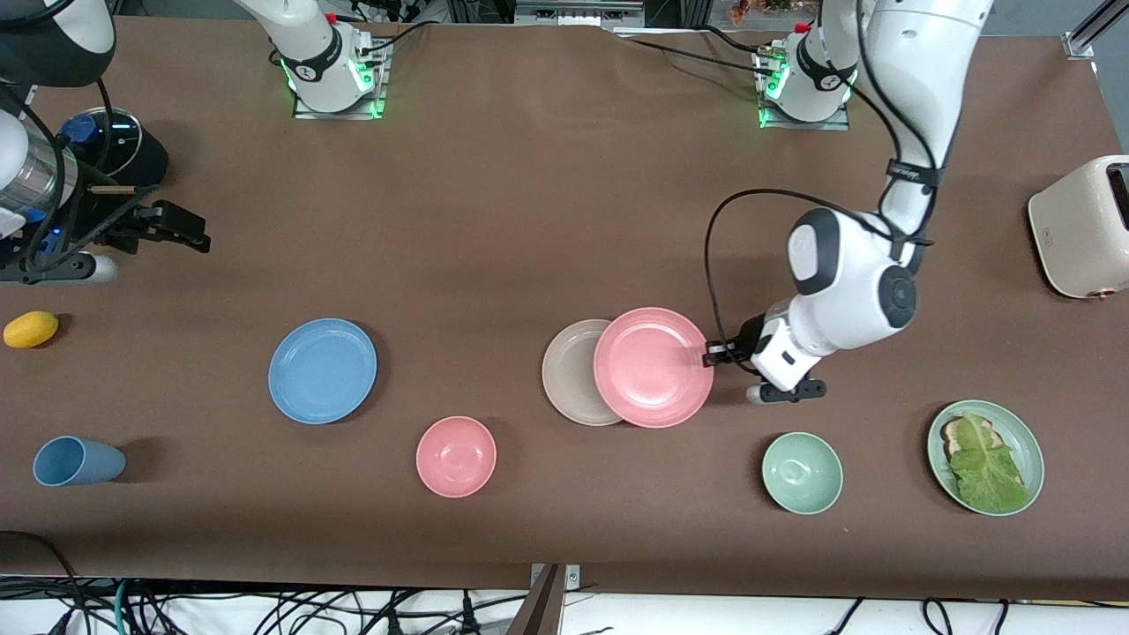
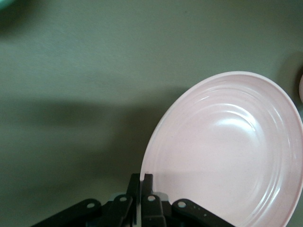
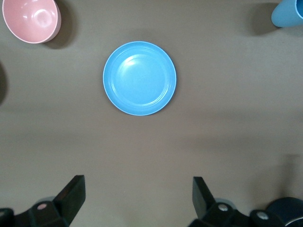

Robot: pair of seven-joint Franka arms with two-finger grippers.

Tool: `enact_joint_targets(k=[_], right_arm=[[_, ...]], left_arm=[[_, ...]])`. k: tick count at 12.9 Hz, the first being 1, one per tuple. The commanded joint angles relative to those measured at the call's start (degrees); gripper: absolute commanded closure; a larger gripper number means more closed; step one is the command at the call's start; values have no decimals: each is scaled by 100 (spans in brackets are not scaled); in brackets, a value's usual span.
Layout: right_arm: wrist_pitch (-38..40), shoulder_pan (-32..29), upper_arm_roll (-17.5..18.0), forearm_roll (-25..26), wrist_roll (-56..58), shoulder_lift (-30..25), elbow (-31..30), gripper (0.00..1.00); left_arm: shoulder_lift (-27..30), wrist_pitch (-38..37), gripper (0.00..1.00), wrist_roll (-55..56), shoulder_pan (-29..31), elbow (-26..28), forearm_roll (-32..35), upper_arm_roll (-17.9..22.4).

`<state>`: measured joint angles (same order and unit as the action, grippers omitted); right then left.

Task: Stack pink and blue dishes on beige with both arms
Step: 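Slide the pink plate onto the beige plate with the left gripper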

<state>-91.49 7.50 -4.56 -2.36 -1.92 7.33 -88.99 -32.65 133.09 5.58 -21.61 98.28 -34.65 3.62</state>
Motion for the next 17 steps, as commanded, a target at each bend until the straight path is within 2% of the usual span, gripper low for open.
enact_joint_targets(k=[1, 4, 6, 8, 11, 14, 17], right_arm=[[70, -38, 16, -80, 78, 321, 302, 0], [78, -73, -1, -89, 69, 821, 435, 0], [52, -56, 7, -45, 52, 954, 435, 0], [-263, -73, 7, 7, 95, 981, 383, 0], [-702, -230, 7, -19, 200, 1533, 382, 0], [-2044, -310, 7, -10, 736, 2463, 382, 0], [-2644, -301, 7, -36, 728, 2904, 338, 0]], left_arm=[[-338, 365, 100, 460, -413, -265, -183, 95], [-505, 630, 100, 602, -599, -265, -174, 95], [-584, 789, 100, 602, -704, -265, -183, 104], [-655, 920, 100, 611, -748, -265, -183, 104], [-786, 1131, 100, 708, -880, -256, -192, 104], [-813, 1158, 100, 857, -977, -256, -192, 113], [-796, 1158, 100, 848, -968, -256, -174, 130]])
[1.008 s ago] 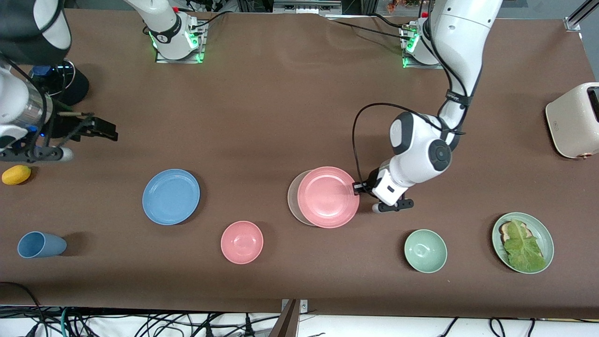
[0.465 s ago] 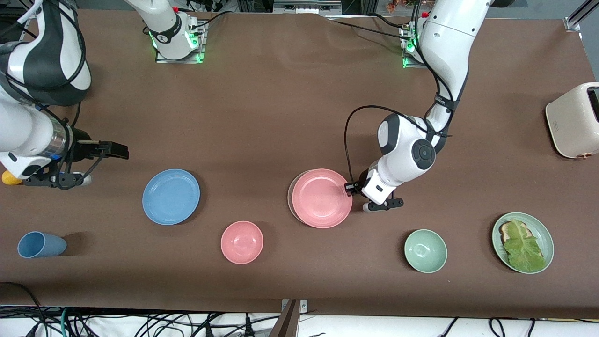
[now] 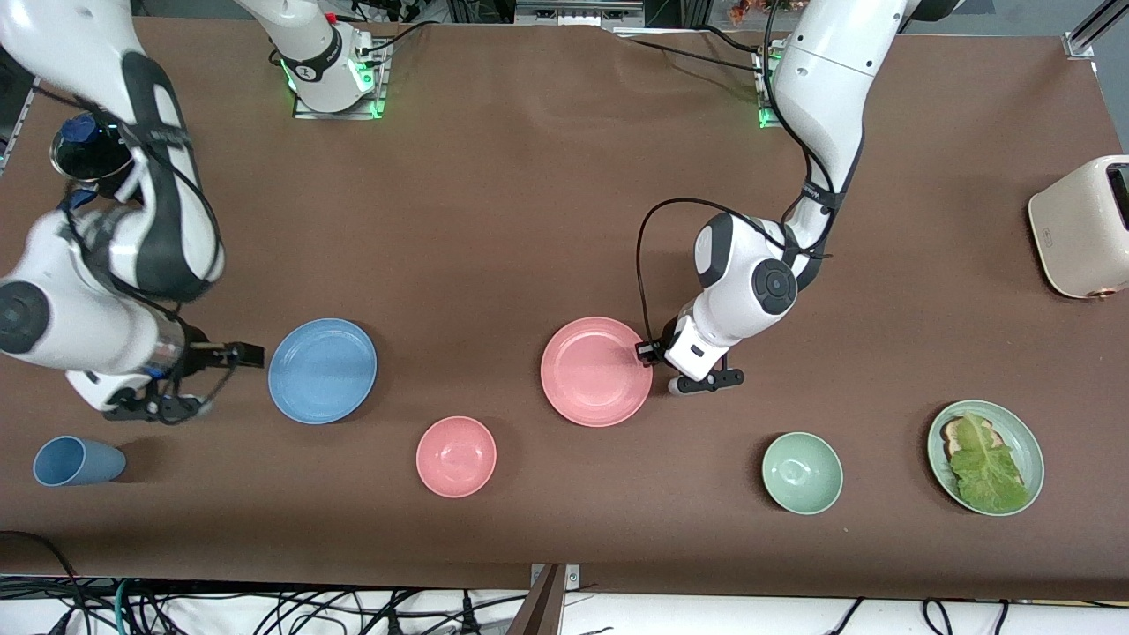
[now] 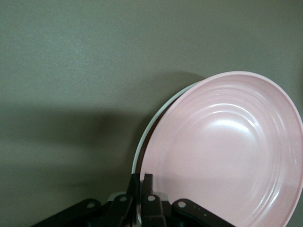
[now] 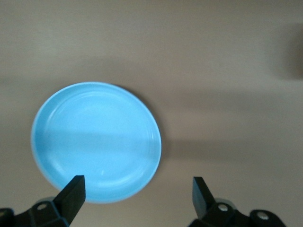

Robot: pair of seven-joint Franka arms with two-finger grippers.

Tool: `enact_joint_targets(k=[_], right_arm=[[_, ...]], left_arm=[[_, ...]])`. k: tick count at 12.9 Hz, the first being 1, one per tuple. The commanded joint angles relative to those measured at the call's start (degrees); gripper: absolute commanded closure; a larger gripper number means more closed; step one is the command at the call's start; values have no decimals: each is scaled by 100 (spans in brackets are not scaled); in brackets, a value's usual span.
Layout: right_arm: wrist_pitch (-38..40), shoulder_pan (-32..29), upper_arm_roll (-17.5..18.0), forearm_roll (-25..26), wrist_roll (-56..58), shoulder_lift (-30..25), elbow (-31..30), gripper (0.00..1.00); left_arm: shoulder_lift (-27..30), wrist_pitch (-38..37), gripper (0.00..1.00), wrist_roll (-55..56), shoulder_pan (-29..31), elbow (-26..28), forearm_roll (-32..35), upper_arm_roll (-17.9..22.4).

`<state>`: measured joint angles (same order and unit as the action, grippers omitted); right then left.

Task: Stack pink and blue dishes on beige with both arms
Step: 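Slide the pink plate onto the beige plate with the left gripper, then withdraw the left gripper while the right gripper reaches the blue plate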

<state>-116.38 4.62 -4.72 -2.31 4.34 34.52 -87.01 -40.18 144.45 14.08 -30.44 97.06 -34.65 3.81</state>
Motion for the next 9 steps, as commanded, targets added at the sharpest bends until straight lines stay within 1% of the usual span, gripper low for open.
enact_joint_targets(k=[1, 2, 3, 5, 7, 8, 9], right_arm=[[-453, -22, 23, -41, 102, 274, -16, 0], [-804, -22, 23, -41, 102, 284, -279, 0], [-1025, -22, 32, -50, 102, 258, -508, 0], [-1062, -22, 32, -59, 111, 231, -764, 1], [-1071, -40, 23, -67, 111, 213, -931, 1], [-1080, -74, 23, -68, 137, 213, -1036, 3], [-1097, -84, 23, -68, 207, 213, -1063, 6]], left_arm=[[-34, 13, 100, -2, -76, -135, -174, 129], [-34, 13, 73, -19, -58, -144, -183, 129], [-43, 13, 54, -46, -24, -153, -174, 138], [-43, 13, 32, -37, -14, -153, -191, 138], [1, 4, 19, -2, -6, -161, -200, 138], [114, -92, 18, -2, 3, -161, -174, 138], [237, -389, 18, -11, 38, -161, -130, 155]])
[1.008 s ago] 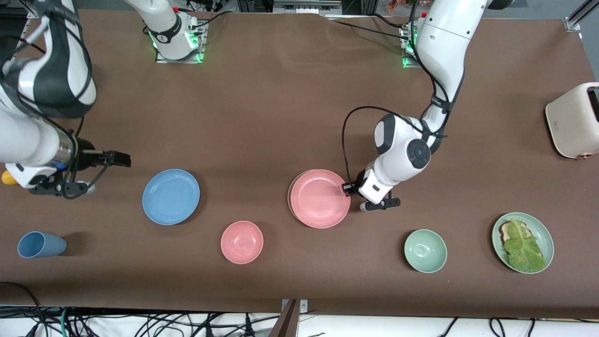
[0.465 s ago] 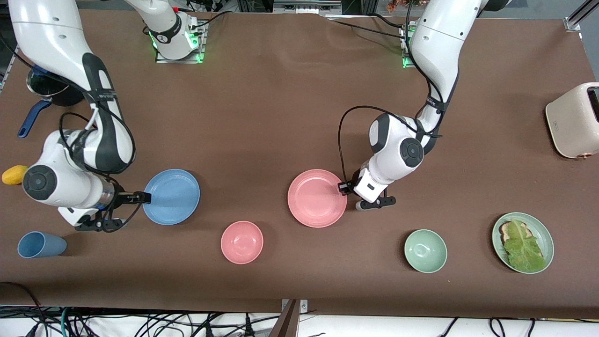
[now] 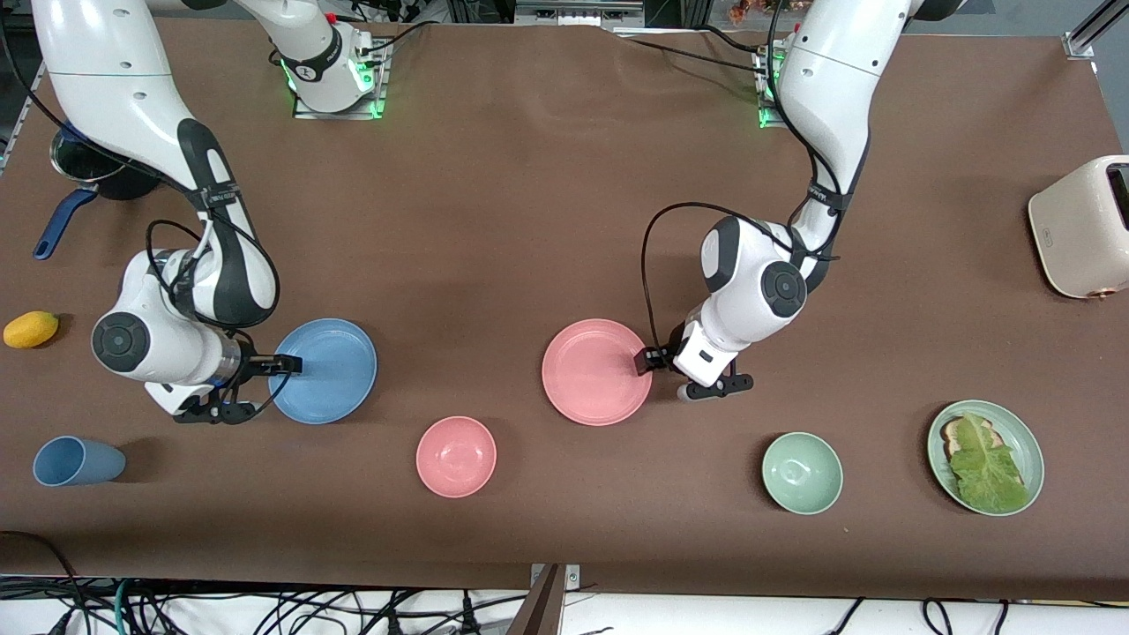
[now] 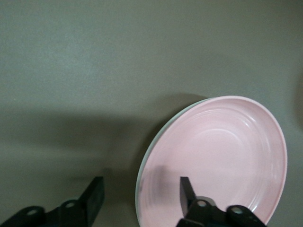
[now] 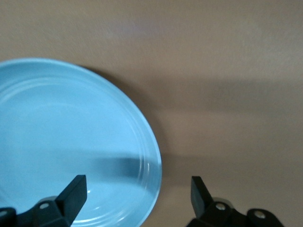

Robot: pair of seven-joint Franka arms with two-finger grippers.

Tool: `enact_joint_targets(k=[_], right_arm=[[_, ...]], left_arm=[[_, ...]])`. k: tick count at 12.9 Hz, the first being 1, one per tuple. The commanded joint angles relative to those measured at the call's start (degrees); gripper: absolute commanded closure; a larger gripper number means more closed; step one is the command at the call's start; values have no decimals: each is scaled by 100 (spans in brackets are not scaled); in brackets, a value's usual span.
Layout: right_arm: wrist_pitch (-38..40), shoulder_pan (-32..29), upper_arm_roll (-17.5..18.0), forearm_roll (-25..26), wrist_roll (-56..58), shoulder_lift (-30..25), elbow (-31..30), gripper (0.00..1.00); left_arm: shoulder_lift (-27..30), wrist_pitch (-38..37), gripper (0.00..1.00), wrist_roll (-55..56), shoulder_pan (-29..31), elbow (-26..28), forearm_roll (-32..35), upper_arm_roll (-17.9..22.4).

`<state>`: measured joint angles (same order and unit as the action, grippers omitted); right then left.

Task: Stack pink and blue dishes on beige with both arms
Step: 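Withdraw the left gripper while the right gripper reaches the blue plate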

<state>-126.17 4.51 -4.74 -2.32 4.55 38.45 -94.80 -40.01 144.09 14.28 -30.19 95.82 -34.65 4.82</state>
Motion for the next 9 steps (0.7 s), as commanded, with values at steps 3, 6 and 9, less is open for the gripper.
enact_joint_targets(k=[3, 6, 9], right_arm=[[-170, -248, 26, -84, 415, -128, -294, 17], [-320, -266, 35, -93, 415, -110, -338, 27], [-338, -266, 61, -102, 406, -101, -338, 39]], left_arm=[[581, -2088, 8, -83, 66, -483, 254, 702], [617, -3516, 1, -207, 530, -1222, 687, 802], [669, -4203, 1, -1100, 830, -1487, 748, 976]])
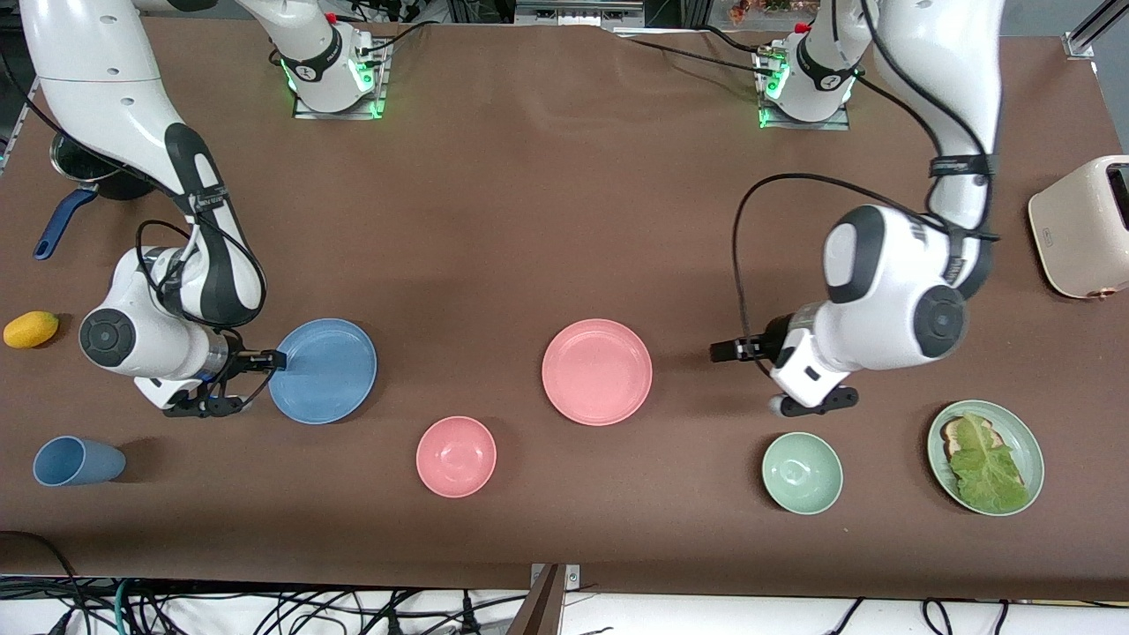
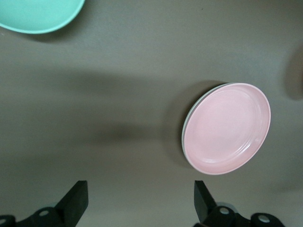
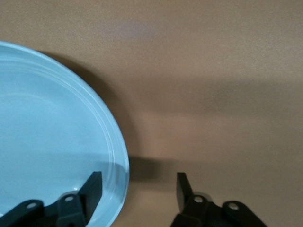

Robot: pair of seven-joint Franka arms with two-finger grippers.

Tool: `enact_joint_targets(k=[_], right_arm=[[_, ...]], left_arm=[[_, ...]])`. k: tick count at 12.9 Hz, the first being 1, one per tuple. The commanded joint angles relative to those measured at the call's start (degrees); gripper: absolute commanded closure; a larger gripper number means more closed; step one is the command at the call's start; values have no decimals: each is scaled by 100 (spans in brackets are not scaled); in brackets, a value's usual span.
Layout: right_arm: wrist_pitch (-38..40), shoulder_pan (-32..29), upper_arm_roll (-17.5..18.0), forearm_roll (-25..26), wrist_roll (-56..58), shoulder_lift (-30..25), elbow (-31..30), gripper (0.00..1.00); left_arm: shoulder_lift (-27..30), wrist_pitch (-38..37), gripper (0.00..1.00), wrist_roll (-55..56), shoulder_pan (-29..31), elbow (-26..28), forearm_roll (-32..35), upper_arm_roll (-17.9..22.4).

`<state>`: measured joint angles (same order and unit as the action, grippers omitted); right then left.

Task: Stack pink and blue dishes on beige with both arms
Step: 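Withdraw the left gripper while the right gripper reaches the blue plate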

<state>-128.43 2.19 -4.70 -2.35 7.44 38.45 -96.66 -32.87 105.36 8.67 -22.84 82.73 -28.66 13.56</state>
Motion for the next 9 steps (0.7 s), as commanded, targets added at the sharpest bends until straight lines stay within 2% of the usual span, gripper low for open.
enact_joint_targets(k=[1, 4, 6, 7, 9], right_arm=[[-112, -43, 57, -99, 117, -101, -151, 47], [-112, -35, 66, -134, 109, -57, -151, 64], [-94, -35, 66, -257, 109, -57, -160, 69], [-85, -35, 66, -283, 109, -48, -151, 72], [-77, -35, 66, -284, 109, -48, -151, 86]], left_arm=[[17, -462, 1, -777, 96, -213, 263, 277], [184, -946, 1, -1103, 96, -292, 973, 498], [246, -1244, 1, -1393, 192, -599, 1554, 507], [368, -1376, 1, -1447, 297, -626, 1617, 498], [579, -1474, 0, -1465, 456, -609, 1687, 490]])
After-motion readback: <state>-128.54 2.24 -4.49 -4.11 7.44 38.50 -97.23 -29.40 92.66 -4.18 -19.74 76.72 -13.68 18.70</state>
